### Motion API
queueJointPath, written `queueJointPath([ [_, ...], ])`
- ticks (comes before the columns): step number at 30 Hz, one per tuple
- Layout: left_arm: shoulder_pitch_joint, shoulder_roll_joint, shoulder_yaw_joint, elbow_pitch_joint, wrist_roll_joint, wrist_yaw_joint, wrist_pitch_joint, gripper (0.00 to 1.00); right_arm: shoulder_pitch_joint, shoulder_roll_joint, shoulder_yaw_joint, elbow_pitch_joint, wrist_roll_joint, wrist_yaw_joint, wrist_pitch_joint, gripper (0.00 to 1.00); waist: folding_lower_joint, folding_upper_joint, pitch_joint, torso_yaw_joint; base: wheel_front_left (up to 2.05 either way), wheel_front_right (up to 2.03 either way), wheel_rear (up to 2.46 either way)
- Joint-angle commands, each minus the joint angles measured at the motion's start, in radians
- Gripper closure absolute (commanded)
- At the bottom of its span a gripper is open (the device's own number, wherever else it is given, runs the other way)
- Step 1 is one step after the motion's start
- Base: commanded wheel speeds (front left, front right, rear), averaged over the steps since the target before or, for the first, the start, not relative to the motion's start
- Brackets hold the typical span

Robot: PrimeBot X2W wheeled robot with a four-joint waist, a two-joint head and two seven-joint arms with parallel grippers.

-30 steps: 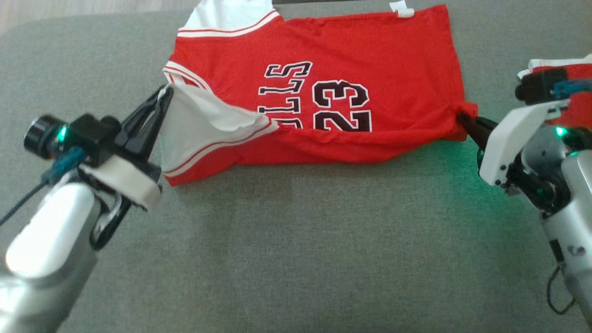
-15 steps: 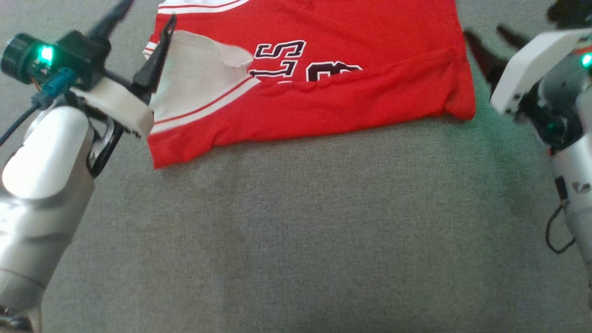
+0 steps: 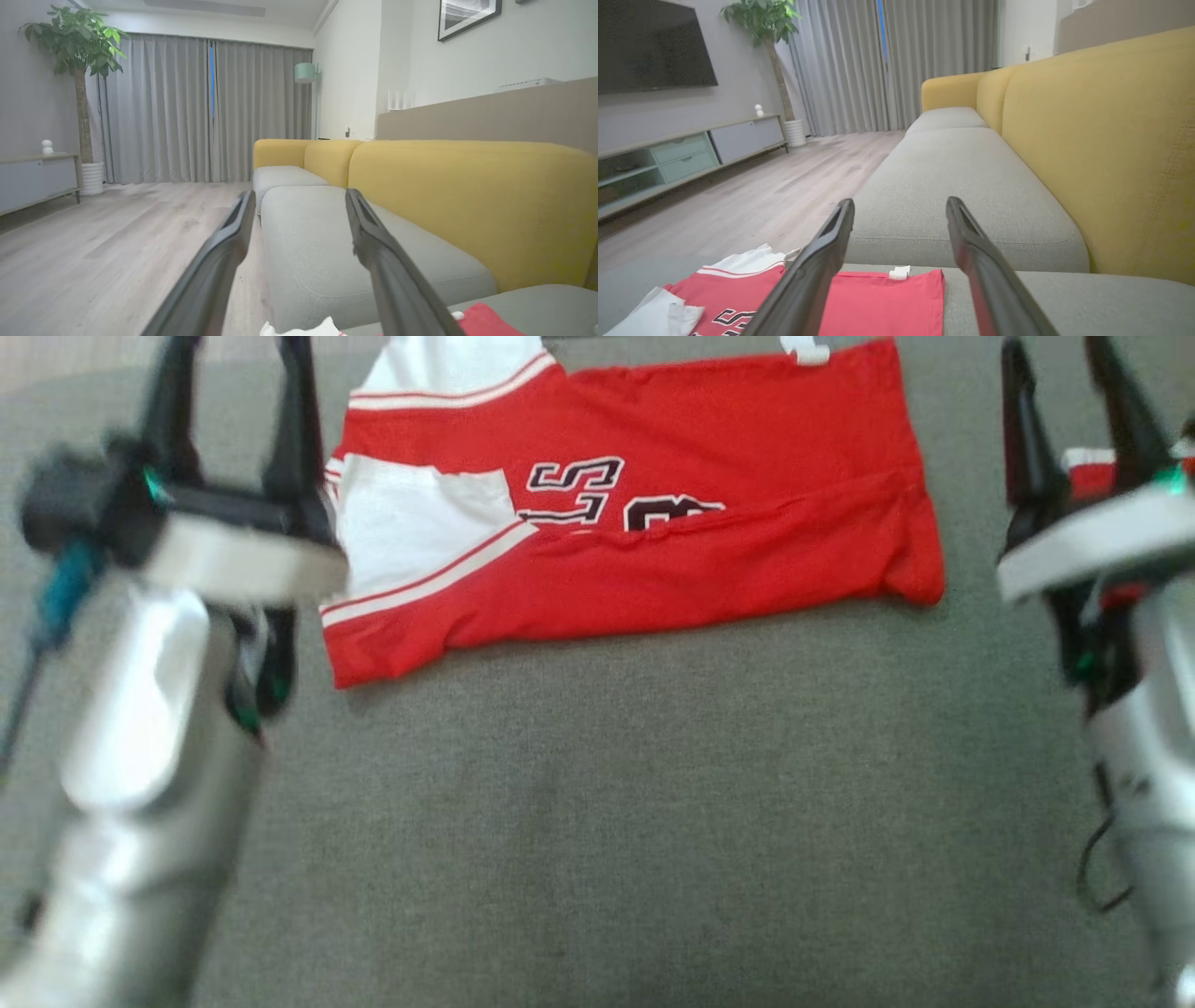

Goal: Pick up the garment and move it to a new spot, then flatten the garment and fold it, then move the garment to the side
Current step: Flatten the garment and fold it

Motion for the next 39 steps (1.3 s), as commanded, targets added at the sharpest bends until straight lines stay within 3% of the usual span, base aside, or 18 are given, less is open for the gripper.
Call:
queueJointPath([
  [1, 0.024, 0.016, 0.057, -0.05, 0.011, 0.011, -0.004, 0.0, 0.025, 0.022, -0.007, -0.042, -0.014, -0.001, -0.029, 0.0, 0.0001, 0.0, -0.022, -0.001, 0.0, 0.0, 0.0],
  [7, 0.239, -0.085, 0.157, -0.169, 0.069, -0.007, -0.004, 0.0, 0.193, 0.132, -0.095, -0.105, -0.101, -0.001, -0.088, 0.0, 0.0001, 0.0, -0.069, -0.007, 0.0, 0.0, 0.0],
  [13, 0.394, -0.18, 0.215, -0.166, 0.122, -0.041, -0.004, 0.0, 0.349, 0.228, -0.151, -0.142, -0.189, -0.001, -0.099, 0.0, 0.0001, 0.0, -0.091, -0.013, 0.0, 0.0, 0.0],
  [19, 0.469, -0.223, 0.257, -0.139, 0.162, -0.066, -0.004, 0.0, 0.426, 0.257, -0.166, -0.167, -0.227, -0.001, -0.101, 0.0, 0.0001, 0.0, -0.097, -0.019, 0.0, 0.0, 0.0],
  [26, 0.45, -0.233, 0.285, -0.098, 0.21, -0.082, -0.004, 0.0, 0.417, 0.263, -0.162, -0.201, -0.234, -0.001, -0.102, 0.0, 0.0001, 0.0, -0.081, -0.031, 0.0, 0.0, 0.0],
  [29, 0.424, -0.234, 0.29, -0.019, 0.235, -0.065, -0.004, 0.0, 0.406, 0.264, -0.155, -0.209, -0.233, -0.001, -0.102, 0.0, 0.0001, 0.0, -0.067, -0.042, 0.0, 0.0, 0.0],
  [35, 0.331, -0.206, 0.331, 0.207, 0.256, 0.023, 0.013, 0.0, 0.392, 0.264, -0.133, -0.215, -0.214, -0.001, -0.102, 0.0, 0.0001, 0.0, -0.027, -0.073, 0.0, 0.0, 0.0],
  [39, 0.279, -0.18, 0.356, 0.326, 0.25, 0.057, 0.037, 0.0, 0.387, 0.264, -0.124, -0.219, -0.199, -0.001, -0.102, 0.0, 0.0001, 0.0, -0.007, -0.094, 0.0, 0.0, 0.0],
])
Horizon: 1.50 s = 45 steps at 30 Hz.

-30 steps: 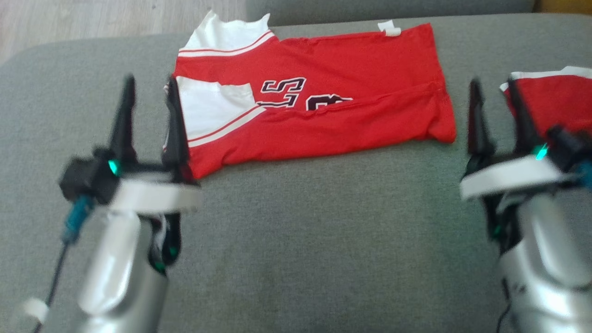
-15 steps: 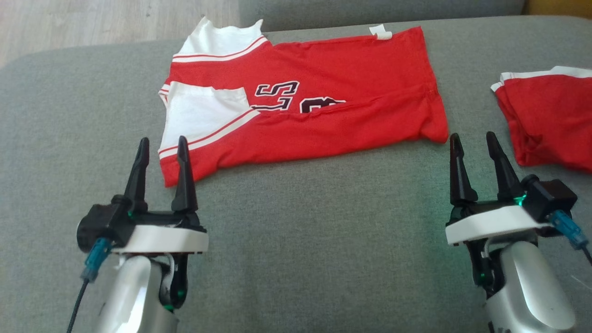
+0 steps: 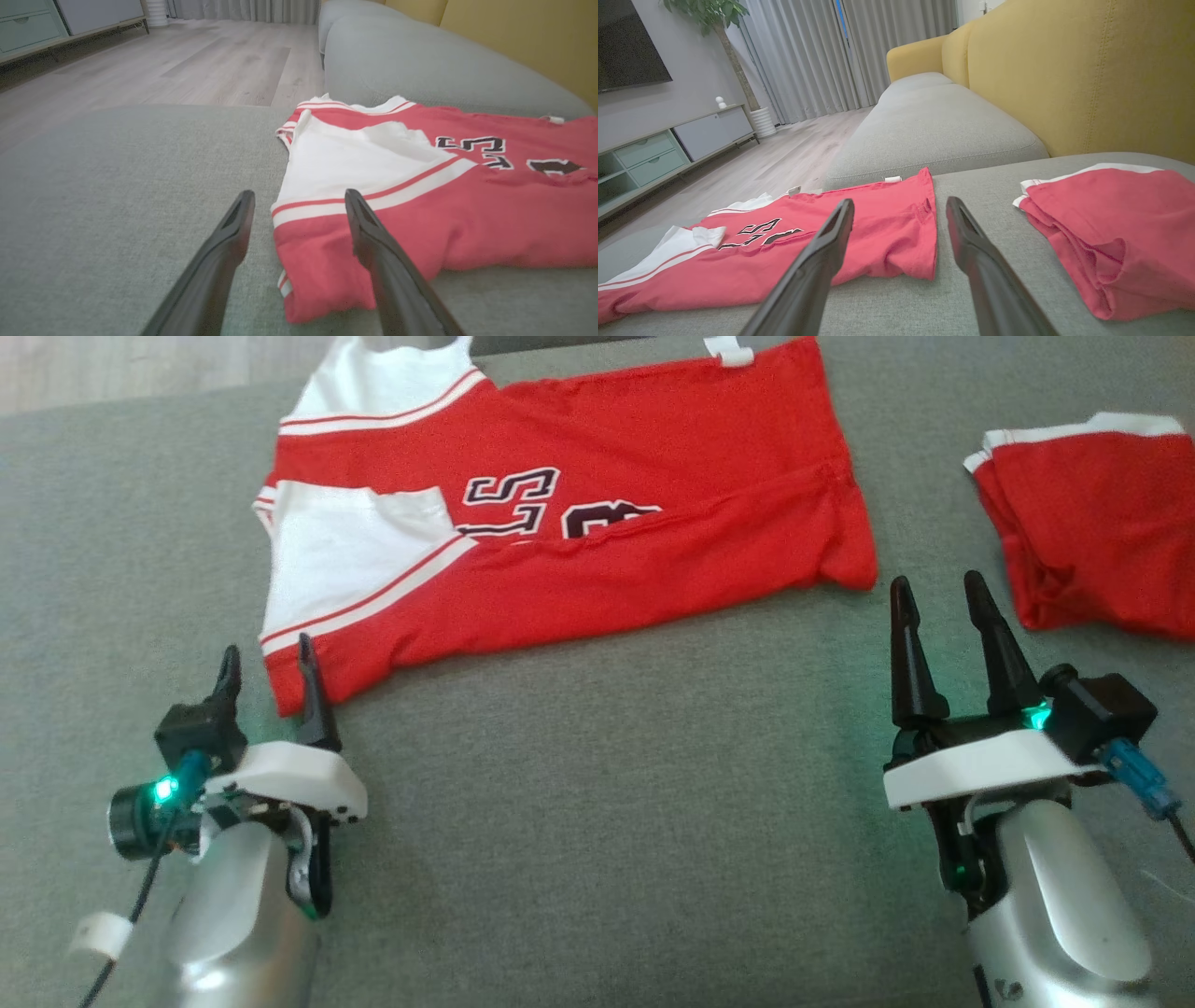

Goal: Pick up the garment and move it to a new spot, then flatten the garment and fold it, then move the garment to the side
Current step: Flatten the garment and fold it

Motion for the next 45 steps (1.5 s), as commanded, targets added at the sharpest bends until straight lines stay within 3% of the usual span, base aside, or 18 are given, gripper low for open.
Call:
queueJointPath([
  [1, -0.038, 0.035, 0.038, 0.01, 0.001, 0.007, 0.009, 0.0, -0.032, 0.007, 0.022, -0.036, 0.009, -0.001, -0.011, 0.0, -0.0001, 0.0, 0.012, -0.014, 0.0, 0.0, 0.0],
  [6, -0.072, 0.055, 0.041, 0.122, -0.008, 0.008, 0.044, 0.0, -0.033, 0.007, 0.024, -0.042, 0.023, -0.001, -0.011, 0.0, -0.0001, 0.0, 0.022, -0.033, 0.0, 0.0, 0.0],
  [12, -0.097, 0.053, 0.016, 0.226, -0.019, -0.032, 0.127, 0.0, -0.038, 0.007, 0.022, -0.048, 0.032, -0.001, -0.011, 0.0, -0.0001, 0.0, 0.027, -0.042, 0.0, 0.0, 0.0],
  [13, -0.101, 0.052, 0.013, 0.238, -0.022, -0.038, 0.138, 0.52, -0.039, 0.007, 0.022, -0.047, 0.033, -0.001, -0.011, 0.0, -0.0001, 0.0, 0.027, -0.042, 0.0, 0.0, 0.0],
  [14, -0.105, 0.051, 0.011, 0.247, -0.024, -0.043, 0.145, 0.95, -0.04, 0.007, 0.021, -0.046, 0.032, -0.001, -0.011, 0.0, -0.0001, 0.0, 0.027, -0.041, 0.0, 0.0, 0.0],
  [15, -0.109, 0.052, 0.009, 0.252, -0.026, -0.047, 0.145, 1.0, -0.041, 0.007, 0.021, -0.045, 0.032, -0.001, -0.011, 0.0, -0.0001, 0.0, 0.027, -0.04, 0.0, 0.0, 0.0],
  [24, -0.155, 0.055, 0.019, 0.15, -0.037, -0.063, -0.021, 1.0, -0.076, 0.007, 0.015, 0.037, 0.003, -0.001, 0.004, 0.0, -0.0001, 0.0, 0.013, -0.011, 0.0, 0.0, 0.0],
  [34, -0.112, 0.034, -0.002, -0.13, 0.006, -0.097, -0.04, 1.0, -0.186, 0.007, -0.058, 0.208, 0.02, -0.001, 0.123, 0.0, -0.0001, 0.0, 0.019, 0.029, 0.0, 0.0, 0.0],
  [45, -0.089, 0.021, -0.037, -0.211, 0.04, -0.112, -0.04, 1.0, -0.372, 0.007, -0.068, 0.5, 0.147, -0.001, 0.236, 0.0, -0.0001, 0.0, 0.056, 0.075, 0.0, 0.0, 0.0],
])
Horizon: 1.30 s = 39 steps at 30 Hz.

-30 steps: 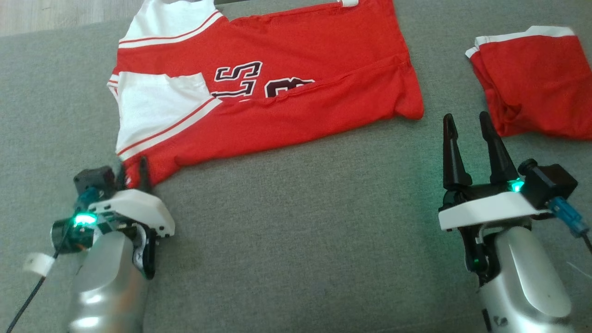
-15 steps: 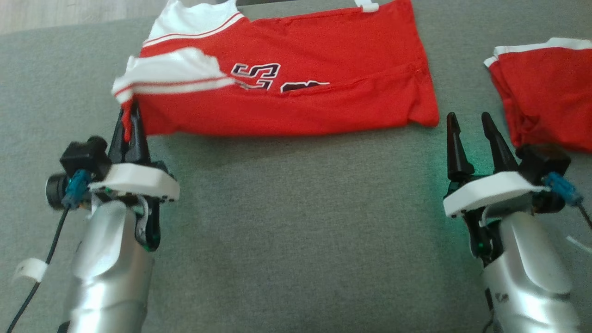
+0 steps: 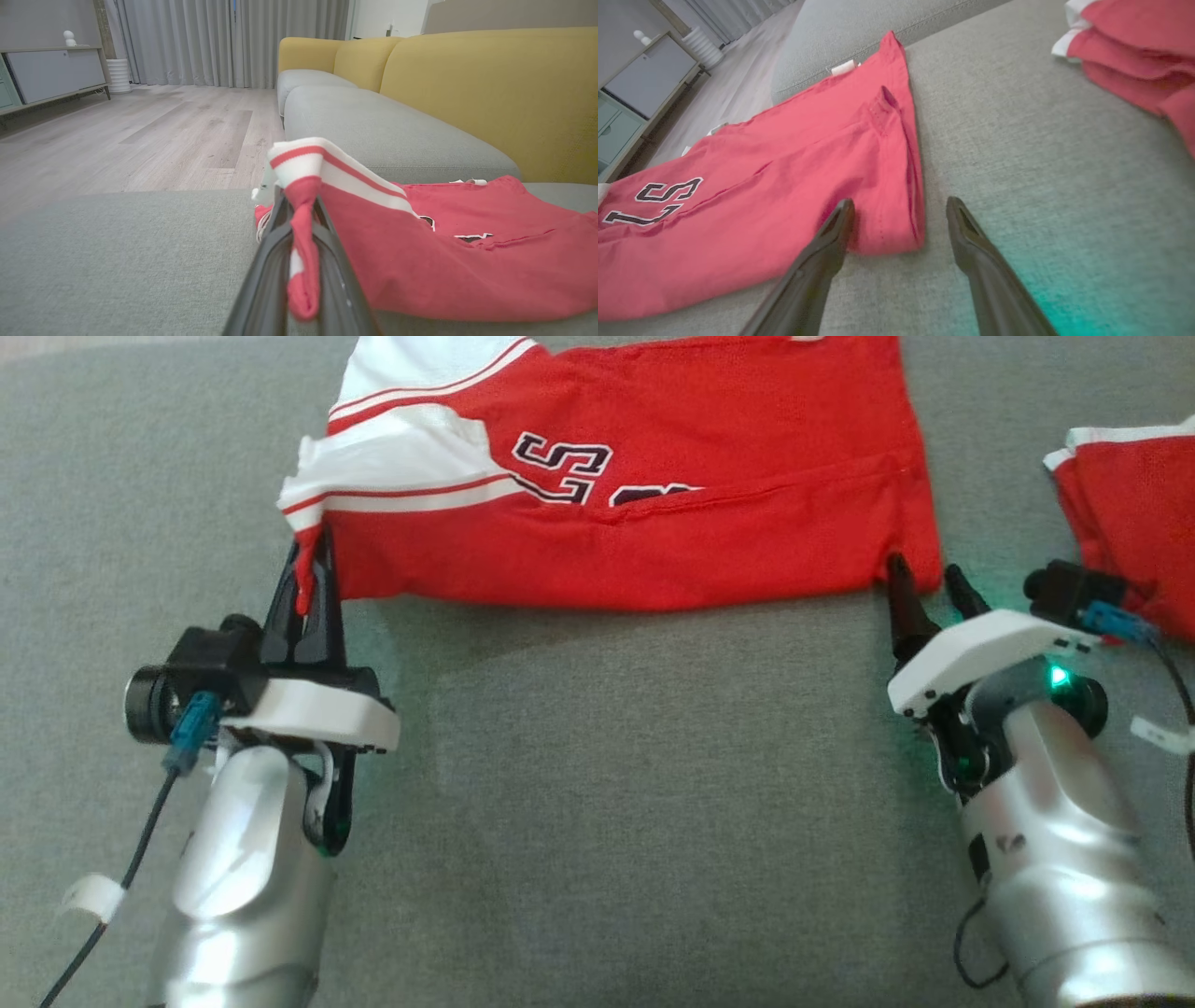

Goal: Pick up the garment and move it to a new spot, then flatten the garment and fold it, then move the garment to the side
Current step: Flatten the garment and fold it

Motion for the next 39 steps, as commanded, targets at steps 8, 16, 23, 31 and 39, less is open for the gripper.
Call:
queueJointPath([
  [8, -0.029, 0.02, 0.019, -0.036, 0.021, -0.006, -0.011, 1.0, -0.133, 0.006, 0.077, 0.159, -0.011, -0.001, -0.03, 1.0, 0.0, 0.0, 0.013, 0.022, 0.0, 0.0, 0.0],
  [16, 0.013, 0.054, 0.047, -0.016, 0.026, 0.002, -0.011, 1.0, -0.146, 0.003, 0.053, 0.214, -0.109, -0.001, -0.141, 1.0, 0.0, 0.0, -0.036, -0.013, 0.0, 0.0, 0.0],
  [23, 0.078, 0.063, 0.051, -0.001, 0.029, -0.001, -0.011, 1.0, -0.064, -0.016, 0.098, 0.171, -0.069, -0.001, -0.097, 1.0, 0.0, 0.0, -0.122, -0.04, 0.0, 0.0, 0.0],
  [31, 0.187, 0.067, 0.01, 0.032, 0.017, -0.031, 0.027, 1.0, 0.105, -0.08, 0.193, 0.003, 0.046, -0.001, 0.071, 1.0, 0.0, 0.0, -0.221, -0.061, 0.0, 0.0, 0.0],
  [39, 0.317, 0.074, -0.025, -0.024, -0.001, -0.044, 0.113, 1.0, 0.3, -0.139, 0.186, -0.215, 0.116, -0.001, 0.234, 1.0, 0.0, 0.0, -0.274, -0.064, 0.0, 0.0, 0.0],
])
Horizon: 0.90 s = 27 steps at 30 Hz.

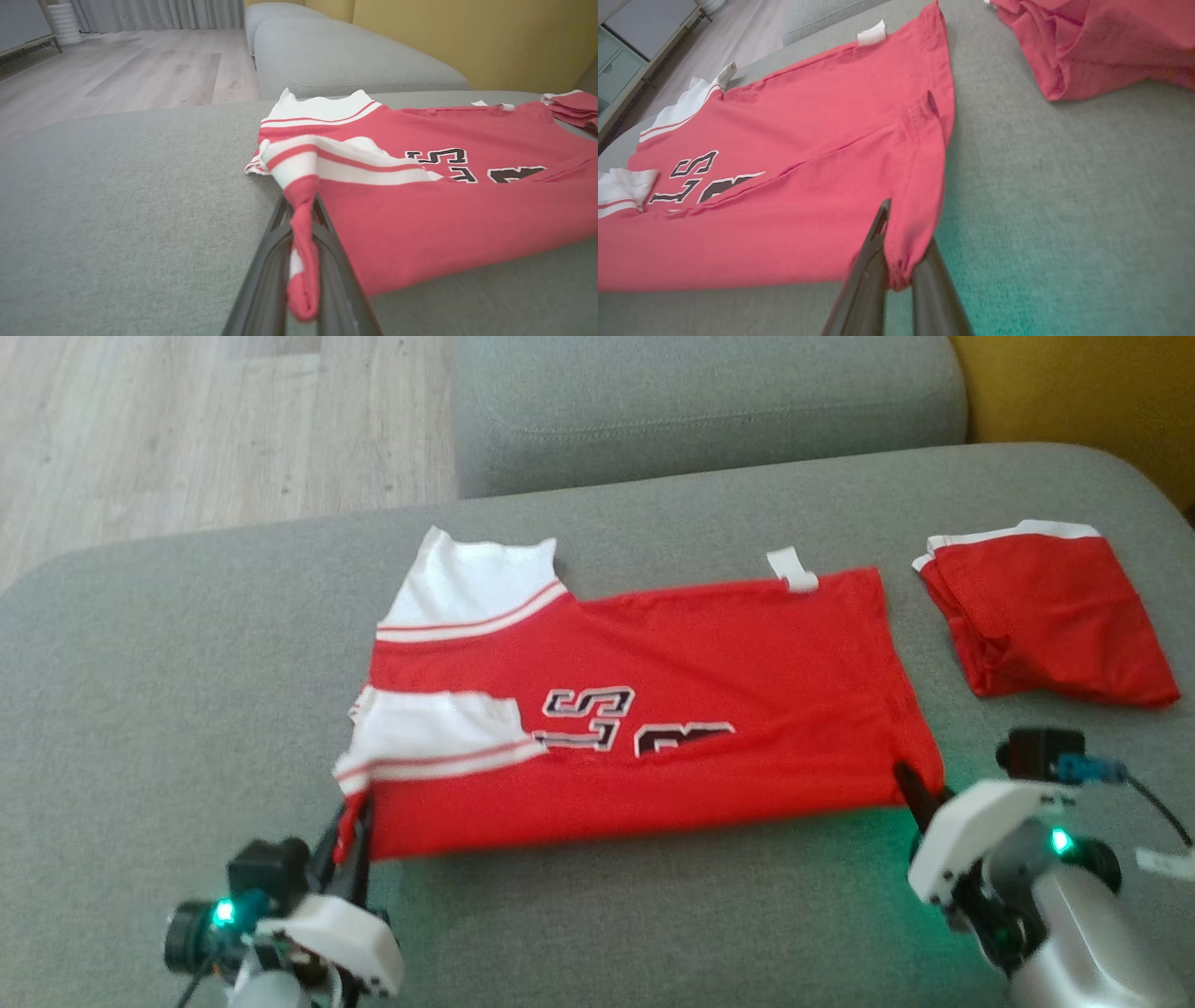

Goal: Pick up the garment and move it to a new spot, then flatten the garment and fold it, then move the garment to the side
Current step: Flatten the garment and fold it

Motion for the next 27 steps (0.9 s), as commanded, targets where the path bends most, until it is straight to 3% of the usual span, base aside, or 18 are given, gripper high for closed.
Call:
queueJointPath([
  [1, -0.021, 0.029, 0.021, -0.041, -0.005, -0.003, 0.01, 1.0, -0.006, -0.017, 0.004, -0.052, 0.006, -0.001, 0.009, 1.0, 0.0003, -0.0001, -0.004, 0.0, 0.0, 0.0, 0.0],
  [5, 0.018, 0.025, -0.001, -0.081, -0.019, -0.009, 0.063, 1.0, 0.06, -0.002, -0.036, -0.137, -0.003, -0.001, 0.05, 1.0, 0.0003, -0.0001, -0.007, 0.002, 0.0, 0.0, 0.0],
  [6, 0.024, 0.024, -0.003, -0.089, -0.021, -0.008, 0.07, 1.0, 0.07, 0.002, -0.052, -0.156, -0.013, -0.001, 0.049, 0.13, 0.0003, -0.0001, -0.006, 0.002, 0.0, 0.0, 0.0],
  [7, 0.028, 0.024, -0.005, -0.097, -0.022, -0.007, 0.075, 1.0, 0.078, 0.009, -0.065, -0.174, -0.022, -0.001, 0.05, 0.0, 0.0003, -0.0001, -0.005, 0.002, 0.0, 0.0, 0.0],
  [8, 0.03, 0.023, -0.006, -0.104, -0.023, -0.005, 0.08, 1.0, 0.085, 0.015, -0.074, -0.193, -0.031, -0.001, 0.051, 0.0, 0.0003, -0.0001, -0.004, 0.002, 0.0, 0.0, 0.0],
  [9, 0.031, 0.023, -0.006, -0.111, -0.025, -0.003, 0.083, 0.88, 0.09, 0.022, -0.083, -0.212, -0.037, -0.001, 0.051, 0.0, 0.0003, -0.0001, -0.001, 0.001, 0.0, 0.0, 0.0],
  [10, 0.031, 0.024, -0.006, -0.118, -0.026, 0.0, 0.082, 0.57, 0.092, 0.029, -0.094, -0.232, -0.044, -0.001, 0.048, 0.0, 0.0003, -0.0001, 0.001, 0.0, 0.0, 0.0, 0.0],
  [11, 0.029, 0.024, -0.004, -0.125, -0.025, 0.005, 0.078, 0.05, 0.094, 0.033, -0.104, -0.25, -0.055, -0.001, 0.045, 0.0, 0.0003, -0.0001, 0.004, 0.0, 0.0, 0.0, 0.0],
  [12, 0.026, 0.025, -0.002, -0.13, -0.025, 0.009, 0.074, 0.0, 0.095, 0.036, -0.11, -0.27, -0.068, -0.001, 0.038, 0.0, 0.0003, -0.0001, 0.006, -0.001, 0.0, 0.0, 0.0],
  [19, -0.02, 0.024, 0.03, -0.187, -0.03, 0.048, -0.016, 0.0, 0.065, 0.054, -0.155, -0.38, -0.137, -0.001, -0.061, 0.0, 0.0003, -0.0001, 0.028, -0.014, 0.0, 0.0, 0.0],
  [27, -0.153, 0.048, 0.039, -0.221, -0.025, 0.039, -0.072, 0.0, -0.012, 0.069, -0.195, -0.425, -0.194, -0.001, -0.166, 0.0, 0.0003, -0.0001, 0.083, -0.028, 0.0, 0.0, 0.0],
])
